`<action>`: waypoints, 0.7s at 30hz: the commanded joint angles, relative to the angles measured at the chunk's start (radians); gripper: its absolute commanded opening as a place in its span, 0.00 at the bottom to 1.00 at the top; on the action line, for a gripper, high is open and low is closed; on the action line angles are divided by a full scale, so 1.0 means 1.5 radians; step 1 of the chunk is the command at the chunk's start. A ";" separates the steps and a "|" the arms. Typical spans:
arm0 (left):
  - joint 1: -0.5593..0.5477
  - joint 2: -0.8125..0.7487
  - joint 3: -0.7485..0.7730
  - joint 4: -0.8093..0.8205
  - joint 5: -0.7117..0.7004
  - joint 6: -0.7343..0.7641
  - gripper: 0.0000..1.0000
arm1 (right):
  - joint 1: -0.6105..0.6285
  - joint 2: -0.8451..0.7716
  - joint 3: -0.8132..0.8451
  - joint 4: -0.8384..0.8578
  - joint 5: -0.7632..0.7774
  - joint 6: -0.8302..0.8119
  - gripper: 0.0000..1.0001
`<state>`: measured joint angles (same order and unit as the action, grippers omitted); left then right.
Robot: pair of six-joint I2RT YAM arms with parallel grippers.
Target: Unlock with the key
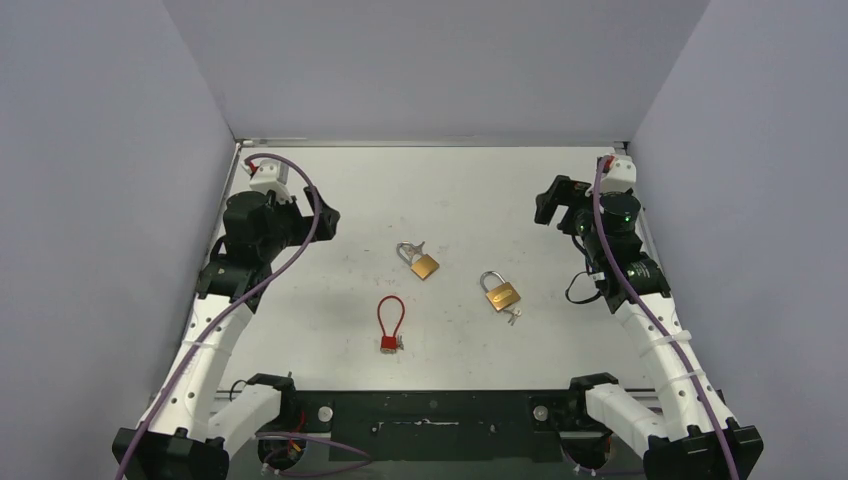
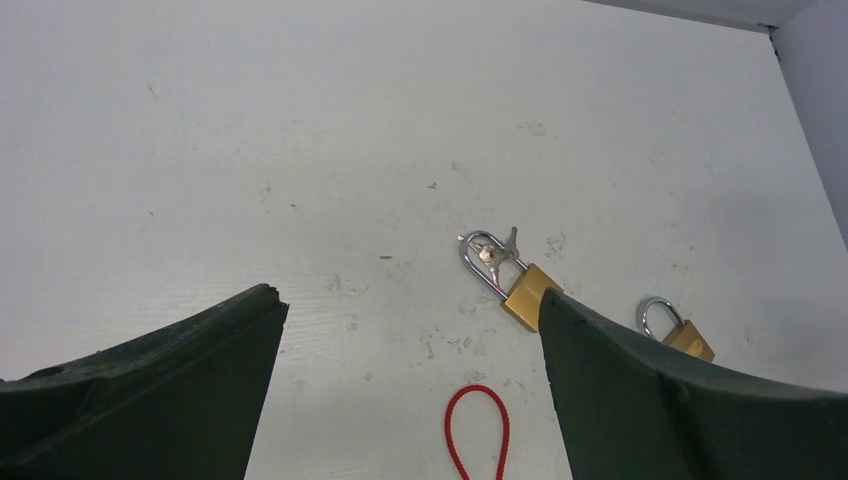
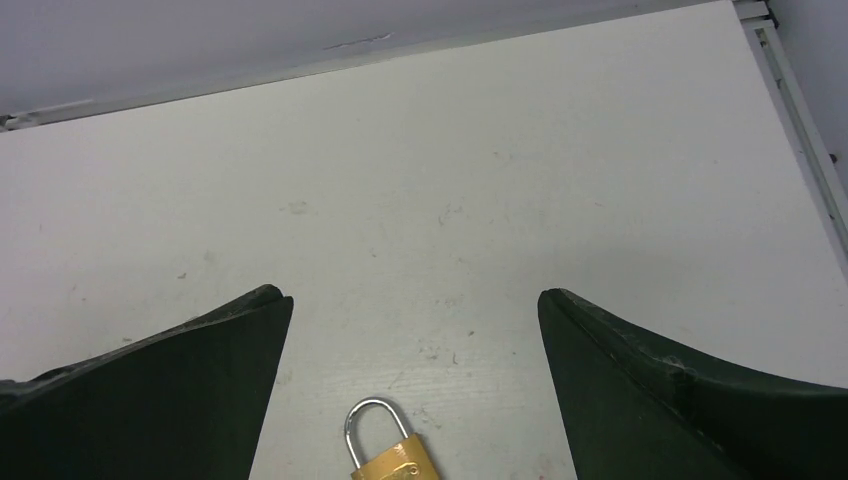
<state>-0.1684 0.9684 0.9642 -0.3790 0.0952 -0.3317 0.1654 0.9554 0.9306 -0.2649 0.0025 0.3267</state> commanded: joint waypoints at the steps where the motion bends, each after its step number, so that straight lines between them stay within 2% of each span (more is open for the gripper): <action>1: -0.002 -0.027 -0.016 0.067 0.010 -0.004 0.97 | 0.004 -0.006 0.003 0.011 -0.060 0.008 1.00; 9: -0.002 -0.066 -0.075 0.119 0.033 -0.009 0.97 | 0.009 0.018 -0.050 0.059 -0.167 0.047 0.99; 13: -0.002 -0.098 -0.121 0.162 0.057 -0.026 0.97 | 0.052 0.053 -0.084 0.091 -0.203 0.082 0.95; 15: -0.003 -0.109 -0.139 0.184 0.081 -0.038 0.97 | 0.095 0.078 -0.088 0.090 -0.174 0.094 0.93; 17: -0.005 -0.110 -0.150 0.200 0.107 -0.048 0.97 | 0.156 0.112 -0.080 0.090 -0.134 0.092 0.85; 19: -0.009 -0.102 -0.152 0.203 0.117 -0.054 0.97 | 0.247 0.159 -0.056 0.062 -0.056 0.088 0.82; 21: -0.012 -0.090 -0.148 0.200 0.129 -0.057 0.97 | 0.298 0.217 -0.025 0.035 0.010 0.097 0.78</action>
<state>-0.1745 0.8177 0.7315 -0.1665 0.2169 -0.3874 0.4686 1.1725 0.8078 -0.1928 -0.1623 0.4438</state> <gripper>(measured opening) 0.973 0.812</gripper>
